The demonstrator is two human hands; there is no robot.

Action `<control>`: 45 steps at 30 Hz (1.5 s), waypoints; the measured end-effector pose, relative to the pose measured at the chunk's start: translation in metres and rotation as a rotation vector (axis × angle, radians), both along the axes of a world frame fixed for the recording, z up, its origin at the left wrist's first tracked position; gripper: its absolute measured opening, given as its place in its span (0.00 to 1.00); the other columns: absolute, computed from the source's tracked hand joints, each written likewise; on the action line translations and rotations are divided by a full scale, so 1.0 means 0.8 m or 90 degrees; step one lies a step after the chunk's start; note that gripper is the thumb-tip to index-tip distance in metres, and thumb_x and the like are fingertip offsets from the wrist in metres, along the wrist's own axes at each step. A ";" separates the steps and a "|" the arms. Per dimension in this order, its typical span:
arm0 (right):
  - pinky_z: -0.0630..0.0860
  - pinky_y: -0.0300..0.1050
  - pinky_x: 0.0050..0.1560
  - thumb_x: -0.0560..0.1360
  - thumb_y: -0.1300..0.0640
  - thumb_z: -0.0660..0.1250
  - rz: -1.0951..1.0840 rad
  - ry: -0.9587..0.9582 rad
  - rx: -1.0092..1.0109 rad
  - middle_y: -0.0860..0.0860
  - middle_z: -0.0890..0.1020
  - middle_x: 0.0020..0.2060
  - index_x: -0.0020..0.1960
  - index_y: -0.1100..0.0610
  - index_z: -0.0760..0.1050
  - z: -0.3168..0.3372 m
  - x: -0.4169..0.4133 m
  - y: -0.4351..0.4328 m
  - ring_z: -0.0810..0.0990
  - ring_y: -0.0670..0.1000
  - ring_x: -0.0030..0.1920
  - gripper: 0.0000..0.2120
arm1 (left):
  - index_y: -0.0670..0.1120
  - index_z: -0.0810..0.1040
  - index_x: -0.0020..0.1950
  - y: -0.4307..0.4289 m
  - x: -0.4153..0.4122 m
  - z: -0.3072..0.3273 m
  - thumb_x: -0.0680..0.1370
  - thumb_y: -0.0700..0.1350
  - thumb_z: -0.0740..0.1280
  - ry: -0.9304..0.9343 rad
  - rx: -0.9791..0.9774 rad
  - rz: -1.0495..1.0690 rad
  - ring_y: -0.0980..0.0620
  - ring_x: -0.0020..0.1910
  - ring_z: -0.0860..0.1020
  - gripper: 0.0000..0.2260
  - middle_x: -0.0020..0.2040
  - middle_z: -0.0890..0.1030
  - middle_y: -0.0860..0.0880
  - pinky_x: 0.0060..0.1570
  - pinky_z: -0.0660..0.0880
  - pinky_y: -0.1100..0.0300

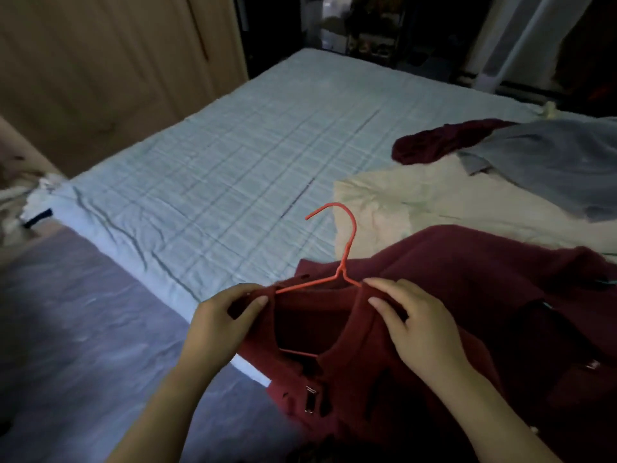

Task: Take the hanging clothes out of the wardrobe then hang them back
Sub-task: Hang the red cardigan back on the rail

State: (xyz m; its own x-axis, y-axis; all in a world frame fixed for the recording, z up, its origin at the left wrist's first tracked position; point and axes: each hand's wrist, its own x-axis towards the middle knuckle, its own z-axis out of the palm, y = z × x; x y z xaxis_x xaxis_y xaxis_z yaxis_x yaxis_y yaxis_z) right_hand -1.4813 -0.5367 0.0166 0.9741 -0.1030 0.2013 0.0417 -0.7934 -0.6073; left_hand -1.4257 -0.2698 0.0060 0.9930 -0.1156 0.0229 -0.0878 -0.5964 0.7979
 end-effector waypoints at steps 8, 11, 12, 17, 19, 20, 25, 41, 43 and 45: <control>0.68 0.30 0.41 0.75 0.46 0.60 0.179 -0.107 0.028 0.43 0.80 0.39 0.55 0.48 0.80 -0.001 0.079 0.259 0.77 0.42 0.41 0.15 | 0.54 0.81 0.50 0.258 -0.016 -0.003 0.76 0.48 0.68 -0.017 0.034 0.141 0.63 0.51 0.76 0.05 0.47 0.79 0.67 0.48 0.65 0.78; 0.70 0.32 0.39 0.75 0.45 0.60 0.251 -0.121 0.037 0.42 0.78 0.37 0.55 0.48 0.80 0.003 0.115 0.346 0.75 0.42 0.37 0.15 | 0.53 0.80 0.53 0.339 -0.013 -0.001 0.75 0.52 0.65 -0.037 0.050 0.197 0.63 0.50 0.75 0.09 0.49 0.79 0.62 0.51 0.68 0.73; 0.70 0.33 0.40 0.75 0.46 0.61 0.273 -0.122 0.045 0.41 0.78 0.37 0.55 0.48 0.80 0.004 0.128 0.371 0.75 0.41 0.37 0.14 | 0.53 0.80 0.52 0.362 -0.010 -0.001 0.74 0.55 0.64 -0.049 0.049 0.216 0.63 0.50 0.76 0.12 0.49 0.79 0.63 0.53 0.70 0.68; 0.74 0.38 0.50 0.74 0.51 0.65 0.362 -0.096 0.109 0.44 0.83 0.45 0.54 0.51 0.80 -0.013 0.201 0.480 0.81 0.44 0.47 0.11 | 0.60 0.73 0.54 0.459 0.032 0.000 0.72 0.62 0.57 -0.120 0.096 0.310 0.61 0.48 0.77 0.15 0.46 0.78 0.64 0.52 0.74 0.47; 0.74 0.36 0.52 0.74 0.52 0.65 0.377 -0.100 0.124 0.44 0.83 0.47 0.54 0.52 0.80 -0.021 0.238 0.522 0.81 0.43 0.49 0.11 | 0.59 0.72 0.54 0.496 0.065 0.002 0.73 0.61 0.57 -0.150 0.129 0.322 0.57 0.47 0.78 0.13 0.45 0.79 0.62 0.49 0.74 0.44; 0.74 0.35 0.52 0.74 0.52 0.65 0.381 -0.102 0.131 0.44 0.83 0.47 0.55 0.52 0.80 -0.024 0.259 0.544 0.80 0.43 0.49 0.11 | 0.59 0.72 0.54 0.517 0.085 0.002 0.73 0.60 0.57 -0.157 0.143 0.325 0.55 0.47 0.79 0.13 0.45 0.80 0.61 0.48 0.73 0.44; 0.73 0.34 0.51 0.74 0.47 0.63 0.443 -0.116 0.150 0.44 0.83 0.46 0.55 0.52 0.81 -0.021 0.394 0.666 0.80 0.41 0.48 0.15 | 0.59 0.73 0.52 0.628 0.201 0.008 0.73 0.60 0.59 -0.187 0.128 0.422 0.54 0.45 0.79 0.11 0.41 0.77 0.65 0.49 0.73 0.42; 0.68 0.26 0.53 0.72 0.53 0.67 0.678 -0.189 0.137 0.45 0.83 0.47 0.55 0.54 0.81 0.049 0.812 1.140 0.78 0.41 0.49 0.13 | 0.59 0.79 0.46 1.047 0.499 0.066 0.71 0.58 0.64 -0.246 0.023 0.736 0.57 0.45 0.81 0.08 0.39 0.81 0.61 0.53 0.75 0.45; 0.71 0.30 0.53 0.72 0.53 0.68 0.679 -0.230 0.148 0.45 0.83 0.48 0.55 0.53 0.81 0.060 0.853 1.208 0.79 0.42 0.50 0.12 | 0.62 0.77 0.43 1.110 0.540 0.079 0.71 0.58 0.64 -0.251 0.030 0.737 0.57 0.45 0.80 0.04 0.37 0.80 0.64 0.53 0.75 0.45; 0.73 0.36 0.53 0.73 0.51 0.67 0.679 -0.268 0.164 0.45 0.83 0.49 0.55 0.53 0.81 0.082 0.897 1.274 0.80 0.44 0.50 0.12 | 0.64 0.75 0.40 1.178 0.584 0.102 0.73 0.56 0.65 -0.240 0.045 0.716 0.59 0.43 0.79 0.03 0.35 0.78 0.66 0.55 0.73 0.44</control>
